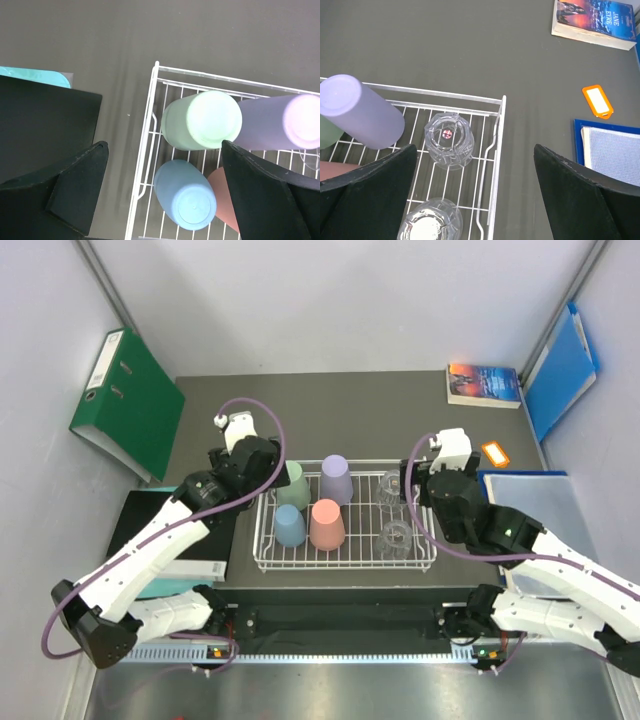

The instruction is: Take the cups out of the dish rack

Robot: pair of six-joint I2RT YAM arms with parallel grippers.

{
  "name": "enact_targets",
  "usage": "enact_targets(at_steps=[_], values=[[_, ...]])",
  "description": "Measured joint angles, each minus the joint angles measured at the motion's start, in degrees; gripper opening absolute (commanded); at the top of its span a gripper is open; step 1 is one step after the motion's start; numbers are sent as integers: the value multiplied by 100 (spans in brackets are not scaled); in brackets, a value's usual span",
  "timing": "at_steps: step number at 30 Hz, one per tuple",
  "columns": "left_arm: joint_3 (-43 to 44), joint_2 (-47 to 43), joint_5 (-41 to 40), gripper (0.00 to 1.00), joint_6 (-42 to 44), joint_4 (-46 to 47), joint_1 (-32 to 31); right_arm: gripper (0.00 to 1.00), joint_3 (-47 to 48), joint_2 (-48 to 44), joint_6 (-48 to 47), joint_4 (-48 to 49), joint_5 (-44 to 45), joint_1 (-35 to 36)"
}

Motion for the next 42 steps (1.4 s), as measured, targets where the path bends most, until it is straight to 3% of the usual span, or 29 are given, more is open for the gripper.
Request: enact_targets(at_steps=[13,22,42], values=[[61,52,-223,99,227,-22,0,100,0,-39,-66,201,160,0],[1001,1189,-186,99,723,-90,-2,100,20,-229,-74,50,120,0],[835,1993,544,99,739,415,0,100,17,-400,229,-337,48,0]])
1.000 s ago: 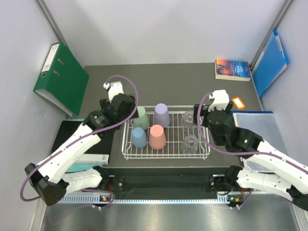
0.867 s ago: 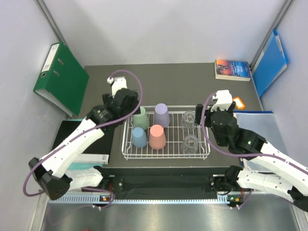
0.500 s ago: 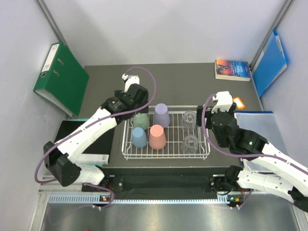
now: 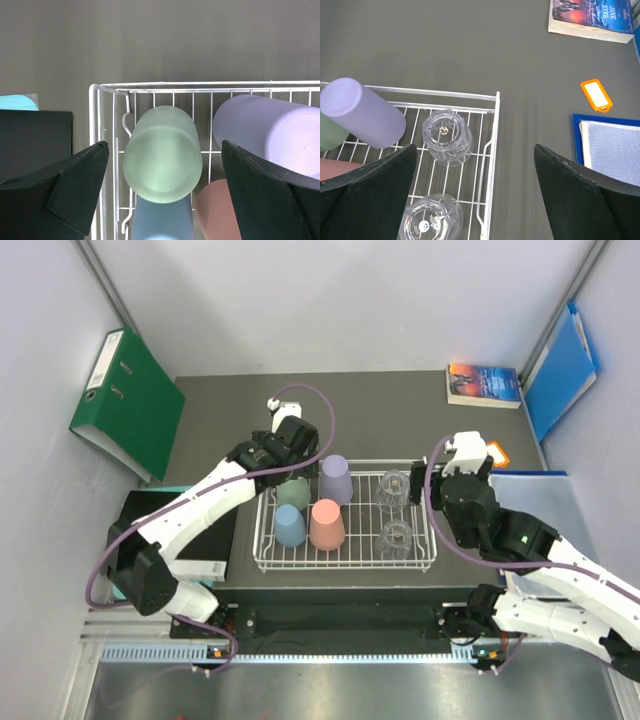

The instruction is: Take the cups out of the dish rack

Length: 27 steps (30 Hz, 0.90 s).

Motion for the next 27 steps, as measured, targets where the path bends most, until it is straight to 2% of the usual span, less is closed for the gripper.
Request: enact_targets(at_steps=[10,14,17,21,24,27], values=[[-153,181,59,99,-151,42,48,100,0,160,-13,0,-66,0],[-190,278,131,91,-181,35,74,100,-2,208,-22,2,-76,0],[-192,341,175,79,-210,39,76,100,-4,221,-26,2,-79,0],[-192,363,186,54,-254,44,79,100,-7,236,-68,4,-81,0],[-190,363,179,2,-280,52,79,100,-9,236,-79,15,-81,0],[-188,363,138,0,-273,52,79,100,-9,236,-131,24,-81,0]])
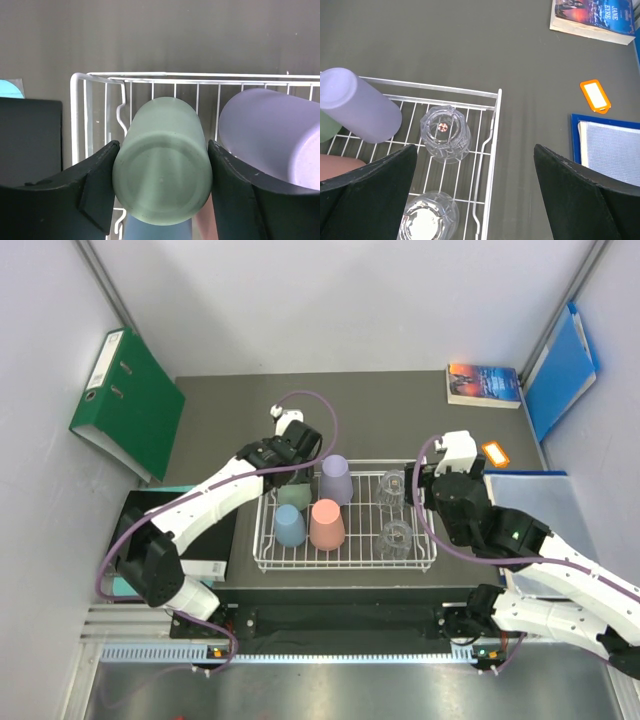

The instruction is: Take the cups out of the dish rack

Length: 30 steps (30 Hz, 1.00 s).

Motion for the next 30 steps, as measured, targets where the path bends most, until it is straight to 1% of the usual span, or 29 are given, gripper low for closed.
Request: enact_targets(at_steps=[6,9,12,14,16,18,21,23,27,30], values=[[238,0,-129,0,92,-319,0,100,0,9,-87,50,-2,0],[673,-2,-216,0,201,-599,0,100,0,55,-133,129,-2,0],[1287,-4,-326,0,334,-855,0,100,4,122,-181,157,-7,0],[1943,-2,-409,0,442,-1099,0,100,17,173,-203,175,-17,0],[2306,-2,-439,0,472,-1185,0,100,66,229,-247,177,-17,0],[2844,2,-448,0,516,-1340,0,100,179,308,-297,184,-11,0],[3543,2,-422,0,560,-1429,2,100,396,393,-367,323,7,0],[3856,-4,-374,0,579,-1419,2,100,470,387,-415,522,13,0],[3991,-50,-109,0,553,-1384,13,100,560,332,-501,890,-94,0],[3521,-256,313,0,446,-1010,90,100,717,332,-476,979,-258,-9]])
